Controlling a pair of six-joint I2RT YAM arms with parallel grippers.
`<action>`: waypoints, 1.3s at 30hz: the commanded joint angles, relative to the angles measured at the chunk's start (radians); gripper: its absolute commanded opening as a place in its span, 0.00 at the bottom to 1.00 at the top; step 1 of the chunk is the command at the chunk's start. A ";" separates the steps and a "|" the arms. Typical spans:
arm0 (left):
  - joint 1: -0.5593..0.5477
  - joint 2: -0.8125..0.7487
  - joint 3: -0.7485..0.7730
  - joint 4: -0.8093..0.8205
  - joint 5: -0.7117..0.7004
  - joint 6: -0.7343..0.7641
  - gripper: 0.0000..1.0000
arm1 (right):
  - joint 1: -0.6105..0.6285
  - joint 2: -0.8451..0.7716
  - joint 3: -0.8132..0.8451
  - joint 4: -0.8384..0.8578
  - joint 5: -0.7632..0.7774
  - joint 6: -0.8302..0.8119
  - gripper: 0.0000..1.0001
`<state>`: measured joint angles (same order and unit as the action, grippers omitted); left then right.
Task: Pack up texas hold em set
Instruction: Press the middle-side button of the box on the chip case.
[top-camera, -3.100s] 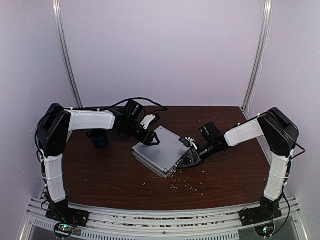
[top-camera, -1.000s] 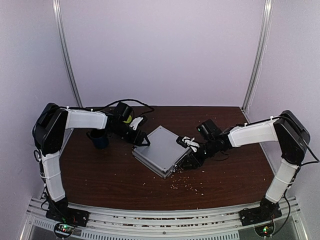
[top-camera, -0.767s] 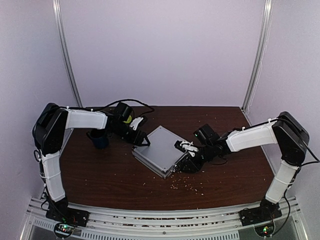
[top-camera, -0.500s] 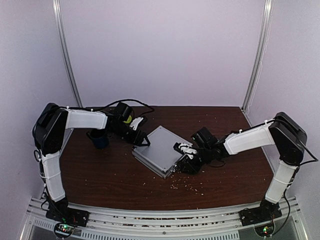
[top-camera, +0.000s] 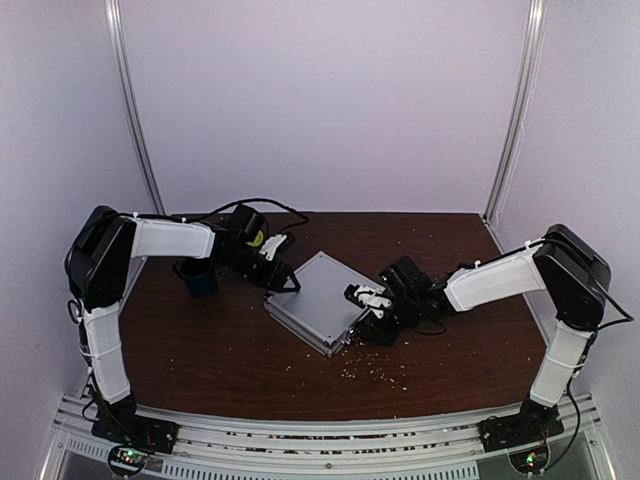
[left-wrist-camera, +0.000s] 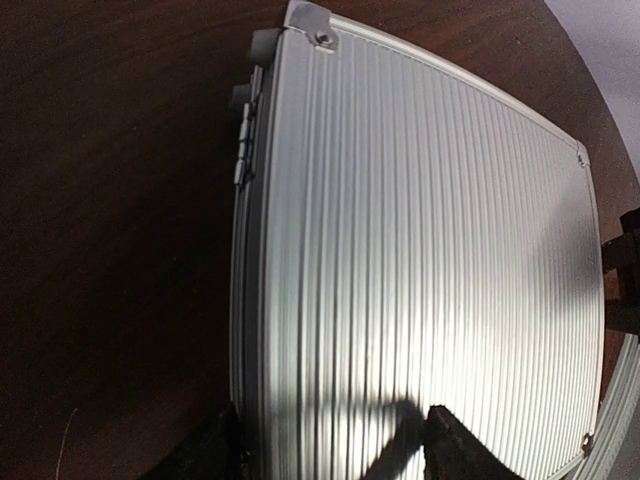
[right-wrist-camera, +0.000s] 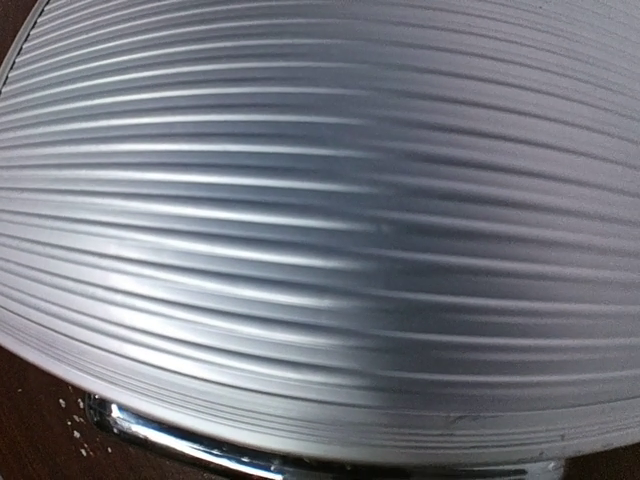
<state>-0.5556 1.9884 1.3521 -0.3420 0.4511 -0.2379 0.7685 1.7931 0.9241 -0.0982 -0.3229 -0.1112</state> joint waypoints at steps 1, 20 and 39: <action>-0.003 0.013 -0.007 -0.007 0.020 -0.004 0.63 | 0.008 -0.043 -0.007 -0.082 0.022 -0.016 0.24; -0.004 0.025 -0.008 -0.007 0.027 -0.002 0.63 | -0.086 0.033 0.266 -0.341 -0.332 0.060 0.22; -0.007 0.028 -0.004 -0.013 0.014 0.005 0.62 | -0.164 0.063 0.288 -0.369 -0.519 0.063 0.27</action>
<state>-0.5495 1.9919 1.3521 -0.3401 0.4568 -0.2375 0.5949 1.9224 1.2320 -0.5358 -0.8917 0.0460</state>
